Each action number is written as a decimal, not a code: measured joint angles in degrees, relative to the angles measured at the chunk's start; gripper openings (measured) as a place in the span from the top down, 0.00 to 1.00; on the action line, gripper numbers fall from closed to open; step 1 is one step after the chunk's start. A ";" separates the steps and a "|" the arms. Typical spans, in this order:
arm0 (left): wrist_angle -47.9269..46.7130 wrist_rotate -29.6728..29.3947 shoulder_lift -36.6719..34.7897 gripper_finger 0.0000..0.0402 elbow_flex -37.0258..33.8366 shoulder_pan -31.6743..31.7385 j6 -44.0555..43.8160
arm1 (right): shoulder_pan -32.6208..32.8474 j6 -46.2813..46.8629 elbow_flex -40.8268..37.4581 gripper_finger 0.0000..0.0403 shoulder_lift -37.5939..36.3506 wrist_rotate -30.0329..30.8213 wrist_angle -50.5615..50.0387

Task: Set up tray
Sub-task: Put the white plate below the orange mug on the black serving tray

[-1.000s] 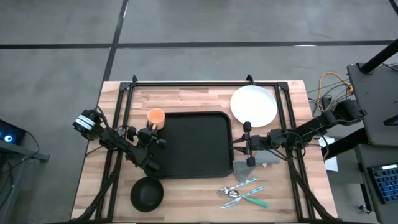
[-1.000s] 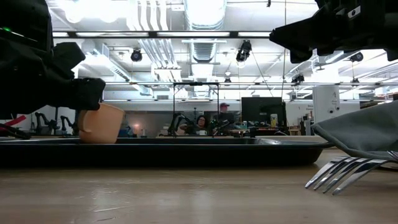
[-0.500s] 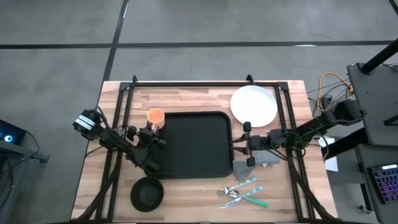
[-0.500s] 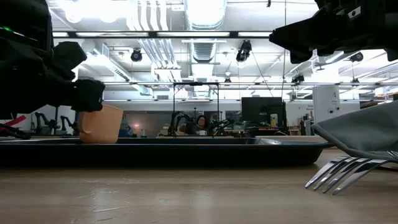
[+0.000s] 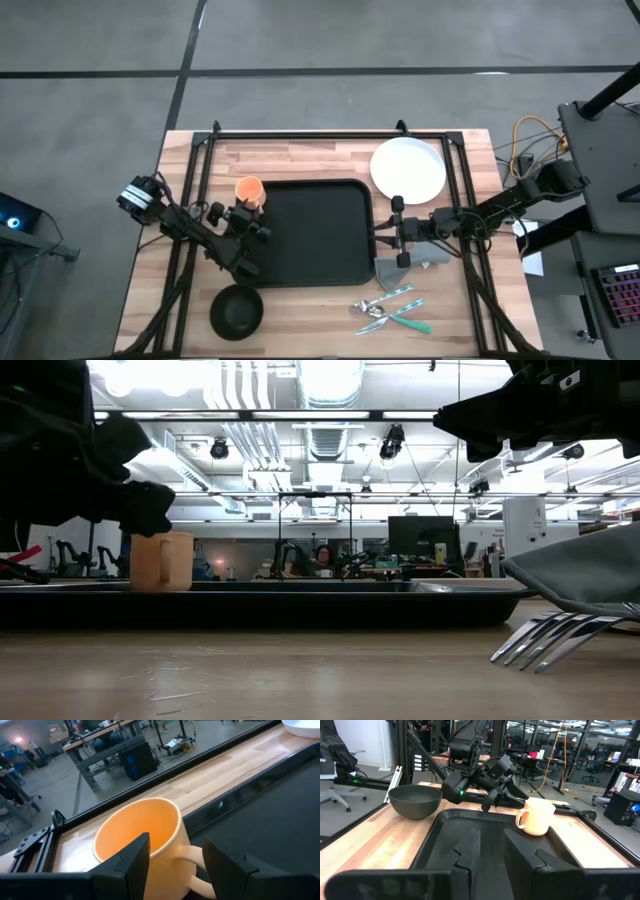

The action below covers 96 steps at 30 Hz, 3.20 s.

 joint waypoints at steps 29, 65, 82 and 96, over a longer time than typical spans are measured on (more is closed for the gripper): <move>-0.61 4.52 -2.02 0.60 21.17 -2.87 42.26 | -0.02 -1.95 0.00 0.83 0.00 0.09 -1.27; 98.36 48.12 -51.80 0.60 -28.32 -28.14 120.89 | -0.04 -2.98 0.00 0.85 0.00 0.58 -2.93; 84.26 46.35 -61.26 0.60 -31.03 -28.23 109.26 | -0.04 -2.36 0.00 0.86 -0.02 0.55 -4.26; 80.19 46.55 -77.24 0.60 -39.42 -28.25 103.82 | -0.04 -2.62 0.00 0.86 -0.02 0.55 -4.40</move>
